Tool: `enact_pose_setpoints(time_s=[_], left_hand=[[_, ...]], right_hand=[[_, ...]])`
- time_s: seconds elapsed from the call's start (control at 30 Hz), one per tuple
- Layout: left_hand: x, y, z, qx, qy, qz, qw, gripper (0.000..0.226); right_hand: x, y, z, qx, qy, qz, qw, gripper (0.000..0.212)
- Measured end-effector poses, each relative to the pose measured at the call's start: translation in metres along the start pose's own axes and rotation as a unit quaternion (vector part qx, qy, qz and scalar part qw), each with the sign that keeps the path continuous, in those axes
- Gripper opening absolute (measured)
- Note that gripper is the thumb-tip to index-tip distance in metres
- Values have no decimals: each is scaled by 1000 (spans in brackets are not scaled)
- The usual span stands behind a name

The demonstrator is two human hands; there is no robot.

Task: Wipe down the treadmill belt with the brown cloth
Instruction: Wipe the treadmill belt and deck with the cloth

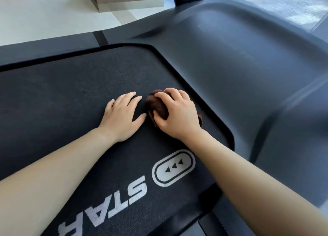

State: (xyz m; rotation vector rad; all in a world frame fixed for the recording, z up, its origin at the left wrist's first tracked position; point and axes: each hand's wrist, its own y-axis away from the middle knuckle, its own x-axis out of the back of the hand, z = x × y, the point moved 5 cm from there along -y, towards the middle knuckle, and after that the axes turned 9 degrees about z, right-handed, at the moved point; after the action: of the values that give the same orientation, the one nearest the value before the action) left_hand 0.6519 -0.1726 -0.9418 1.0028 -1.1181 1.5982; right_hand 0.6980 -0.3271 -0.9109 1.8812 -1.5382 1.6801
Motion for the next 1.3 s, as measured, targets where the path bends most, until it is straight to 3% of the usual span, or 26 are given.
enact_pose_setpoints(time_s=[0.17, 0.33, 0.53, 0.87, 1.17, 1.3], left_hand=[[0, -41, -34, 13, -18, 14, 1000, 60], [4, -80, -73, 84, -21, 38, 995, 58], [0, -85, -77, 81, -14, 76, 994, 58], [-7, -87, -82, 83, -10, 57, 995, 64], [2, -85, -80, 78, 8, 48, 996, 58], [13, -81, -100, 56, -7, 28, 998, 56]], right_hand=[[-27, -40, 0, 9, -4, 7, 1000, 51], [-54, -82, 1, 0, -3, 19, 1000, 51], [-79, -125, 3, -3, 2, 18, 1000, 51], [-120, -197, 4, -13, -4, 7, 1000, 50], [-84, -137, -9, -8, 4, -35, 999, 56], [-71, -94, -24, 26, -35, -8, 999, 53]])
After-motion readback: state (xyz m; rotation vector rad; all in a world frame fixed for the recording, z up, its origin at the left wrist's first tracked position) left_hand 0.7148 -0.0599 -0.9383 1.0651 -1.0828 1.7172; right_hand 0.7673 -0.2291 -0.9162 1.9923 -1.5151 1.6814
